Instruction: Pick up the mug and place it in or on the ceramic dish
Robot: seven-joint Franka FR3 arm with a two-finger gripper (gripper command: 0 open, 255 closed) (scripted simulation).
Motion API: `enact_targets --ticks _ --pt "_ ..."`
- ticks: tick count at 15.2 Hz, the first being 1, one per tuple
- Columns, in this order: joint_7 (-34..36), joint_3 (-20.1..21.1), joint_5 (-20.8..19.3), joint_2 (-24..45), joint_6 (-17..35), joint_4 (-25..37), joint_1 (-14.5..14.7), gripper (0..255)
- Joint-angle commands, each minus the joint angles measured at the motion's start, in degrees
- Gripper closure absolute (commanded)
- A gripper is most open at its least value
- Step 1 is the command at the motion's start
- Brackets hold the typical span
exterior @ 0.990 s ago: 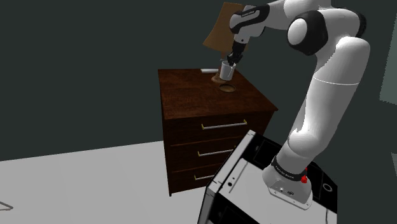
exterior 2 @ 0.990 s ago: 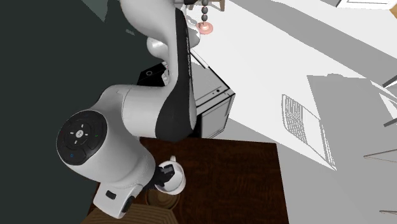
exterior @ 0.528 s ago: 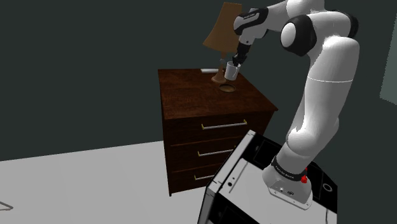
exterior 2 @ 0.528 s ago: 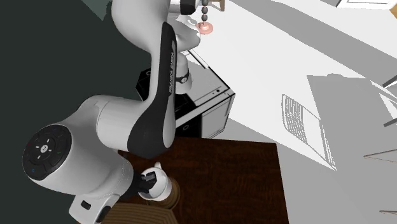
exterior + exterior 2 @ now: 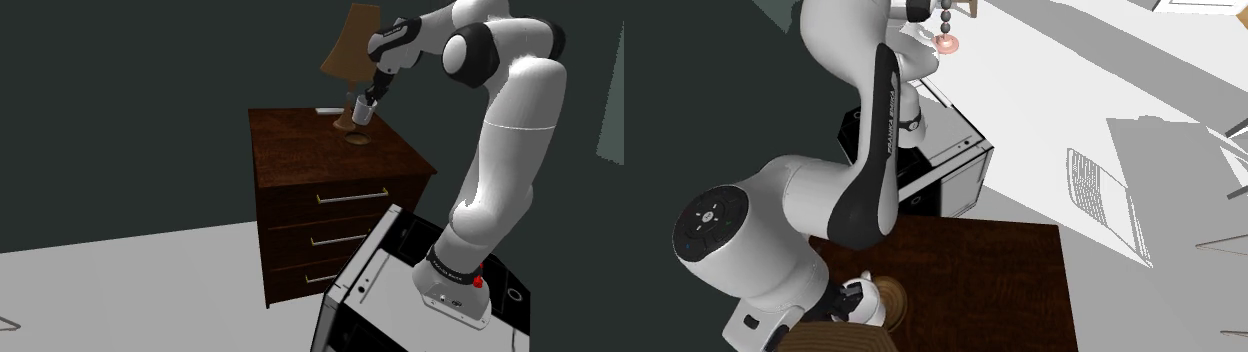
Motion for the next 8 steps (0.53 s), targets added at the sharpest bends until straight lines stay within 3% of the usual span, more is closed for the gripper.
enact_targets --ticks 1,8 --pt "-0.59 0.81 0.78 2.75 -4.87 -0.96 -0.23 255" --pt "-1.12 1.90 1.32 3.71 -2.49 -2.40 -1.08 255"
